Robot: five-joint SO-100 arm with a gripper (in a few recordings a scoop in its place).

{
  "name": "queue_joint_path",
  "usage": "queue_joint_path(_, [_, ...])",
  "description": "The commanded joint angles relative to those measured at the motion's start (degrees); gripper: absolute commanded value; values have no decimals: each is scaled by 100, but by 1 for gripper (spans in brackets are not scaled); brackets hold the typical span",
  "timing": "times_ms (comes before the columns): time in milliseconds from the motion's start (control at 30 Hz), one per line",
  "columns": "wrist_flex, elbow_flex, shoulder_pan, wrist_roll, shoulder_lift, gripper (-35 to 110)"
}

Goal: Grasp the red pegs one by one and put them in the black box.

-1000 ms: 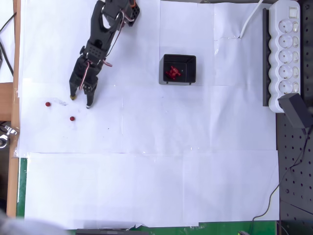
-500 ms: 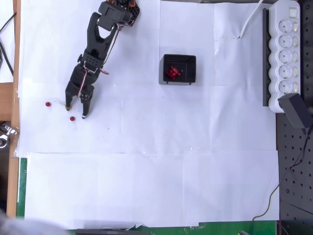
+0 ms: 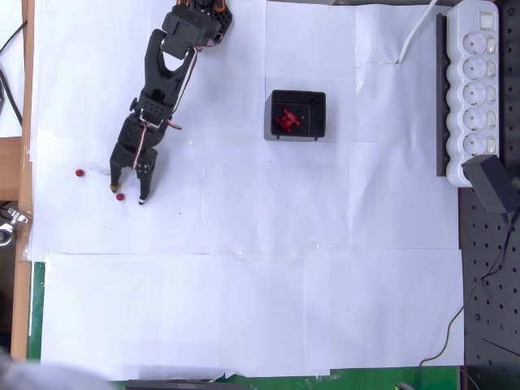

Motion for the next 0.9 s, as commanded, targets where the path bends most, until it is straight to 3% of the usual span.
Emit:
queue_joint_path(0, [-149,387,9,-26,79,24])
queue_joint_path(267, [-167,659,79,-26,352,23])
queue_joint_path(867, [44,633,97,-158,334,1])
